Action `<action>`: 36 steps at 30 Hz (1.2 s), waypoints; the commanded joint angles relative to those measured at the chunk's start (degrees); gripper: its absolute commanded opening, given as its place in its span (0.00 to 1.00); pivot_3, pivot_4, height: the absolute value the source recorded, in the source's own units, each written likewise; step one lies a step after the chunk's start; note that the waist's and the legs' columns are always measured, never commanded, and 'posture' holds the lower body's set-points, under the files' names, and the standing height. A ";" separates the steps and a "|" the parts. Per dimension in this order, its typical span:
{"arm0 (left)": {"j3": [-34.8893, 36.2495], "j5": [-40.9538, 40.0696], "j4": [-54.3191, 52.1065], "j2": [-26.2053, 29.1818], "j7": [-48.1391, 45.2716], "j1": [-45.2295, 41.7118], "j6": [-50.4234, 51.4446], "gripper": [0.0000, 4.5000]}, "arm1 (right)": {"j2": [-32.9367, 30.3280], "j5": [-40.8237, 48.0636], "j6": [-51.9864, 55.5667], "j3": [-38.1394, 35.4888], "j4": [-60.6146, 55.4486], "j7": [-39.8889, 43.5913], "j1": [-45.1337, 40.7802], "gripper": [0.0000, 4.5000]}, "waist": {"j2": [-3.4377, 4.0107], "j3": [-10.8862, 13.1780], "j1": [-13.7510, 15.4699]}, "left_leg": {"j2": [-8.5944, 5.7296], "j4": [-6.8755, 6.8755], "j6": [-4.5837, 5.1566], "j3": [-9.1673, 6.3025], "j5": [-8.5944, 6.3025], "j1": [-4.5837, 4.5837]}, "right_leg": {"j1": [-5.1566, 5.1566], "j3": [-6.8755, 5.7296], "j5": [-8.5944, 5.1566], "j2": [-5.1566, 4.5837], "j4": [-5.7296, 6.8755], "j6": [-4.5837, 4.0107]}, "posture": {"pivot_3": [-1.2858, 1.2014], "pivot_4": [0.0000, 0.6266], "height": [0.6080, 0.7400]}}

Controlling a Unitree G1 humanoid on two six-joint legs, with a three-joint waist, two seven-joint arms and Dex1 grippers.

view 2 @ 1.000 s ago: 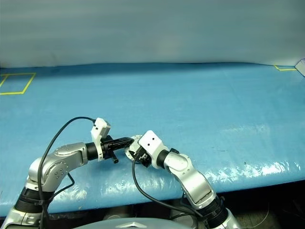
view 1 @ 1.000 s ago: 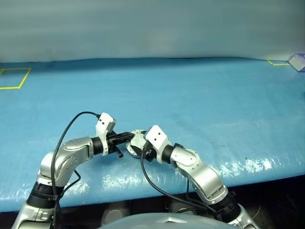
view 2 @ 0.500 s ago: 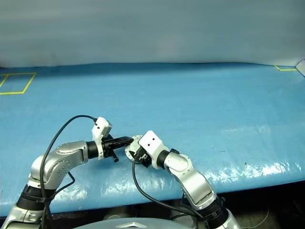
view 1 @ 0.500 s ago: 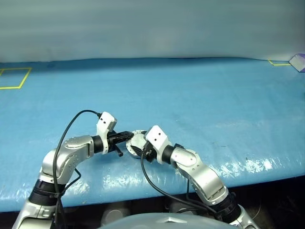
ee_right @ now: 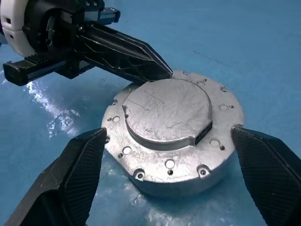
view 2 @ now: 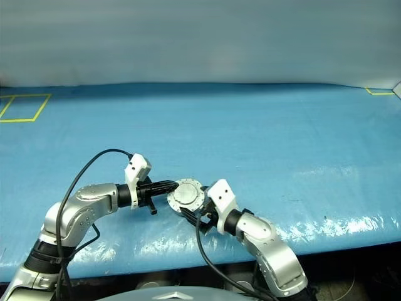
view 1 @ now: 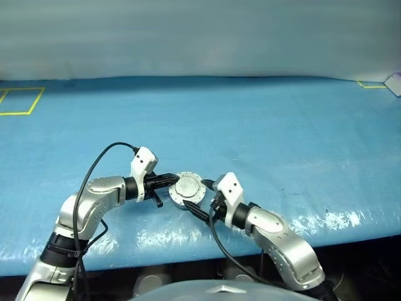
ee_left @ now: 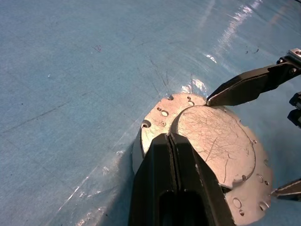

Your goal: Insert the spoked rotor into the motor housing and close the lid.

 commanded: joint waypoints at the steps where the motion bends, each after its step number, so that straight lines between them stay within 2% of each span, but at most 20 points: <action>1: -1.18 0.82 0.67 -0.07 -1.03 0.24 -0.49 0.00 | 0.60 9.44 2.60 -6.29 -6.00 1.00 3.24 0.99 | 0.02 0.03 0.02 | 0.00 0.00 0.00 0.00 0.00 -0.02 | -0.01 0.00 0.00 0.00 0.00 0.00 | 0.52 0.24 1.00; 5: -1.71 1.52 1.03 -0.12 -2.69 0.09 -2.58 0.00 | 4.51 21.74 9.17 -13.52 -7.94 -2.85 4.96 0.99 | 0.03 0.04 -0.02 | 0.03 0.02 0.00 0.00 0.00 -0.04 | -0.03 0.01 0.00 0.00 0.02 0.00 | 0.52 0.24 1.00; 9: -1.89 1.76 0.96 -0.26 -3.53 0.26 -3.47 0.00 | 7.67 30.17 16.14 -16.79 -7.19 -8.75 4.81 0.99 | 0.05 0.06 0.05 | 0.03 0.01 0.00 -0.01 0.00 -0.15 | -0.11 0.01 0.00 -0.01 0.01 -0.01 | 0.52 0.24 1.00; 14: -1.64 1.96 0.87 -0.70 -3.52 0.53 -3.80 0.00 | 12.05 35.12 23.01 -17.58 -3.88 -17.44 2.64 0.99 | 0.11 0.10 0.03 | 0.03 -0.02 0.03 0.01 -0.02 -0.24 | -0.21 0.02 -0.01 0.00 0.01 -0.02 | 0.52 0.24 1.00; 21: -1.35 2.11 0.62 -0.73 -3.34 1.14 -4.23 0.00 | 13.43 39.20 27.16 -16.45 -1.83 -21.29 0.51 0.99 | 0.13 0.11 -0.13 | 0.02 -0.02 0.04 0.04 -0.03 -0.26 | -0.21 0.02 -0.02 0.00 0.00 -0.03 | 0.52 0.24 1.00; 27: -1.16 2.20 0.63 -0.80 -3.27 1.57 -4.49 0.00 | 16.57 46.83 31.09 -19.42 1.93 -26.40 0.76 0.99 | 0.15 0.12 -0.32 | 0.03 -0.04 0.04 0.03 -0.03 -0.25 | -0.22 0.01 -0.02 0.04 0.01 -0.05 | 0.52 0.24 1.00; 32: -1.31 2.16 0.79 -0.93 -3.26 1.57 -4.63 0.00 | 17.50 49.83 31.53 -20.24 4.84 -29.10 0.45 0.99 | 0.15 0.12 -0.34 | 0.03 -0.03 0.05 0.03 -0.04 -0.25 | -0.20 0.02 -0.02 0.01 0.00 -0.04 | 0.52 0.24 1.00; 36: -1.37 2.20 0.83 -0.97 -3.23 1.55 -4.63 0.00 | 19.79 56.60 30.79 -22.42 7.91 -30.97 0.48 0.99 | 0.16 0.13 -0.34 | 0.04 -0.04 0.05 0.02 -0.04 -0.25 | -0.21 0.01 -0.03 0.03 0.00 -0.05 | 0.52 0.24 1.00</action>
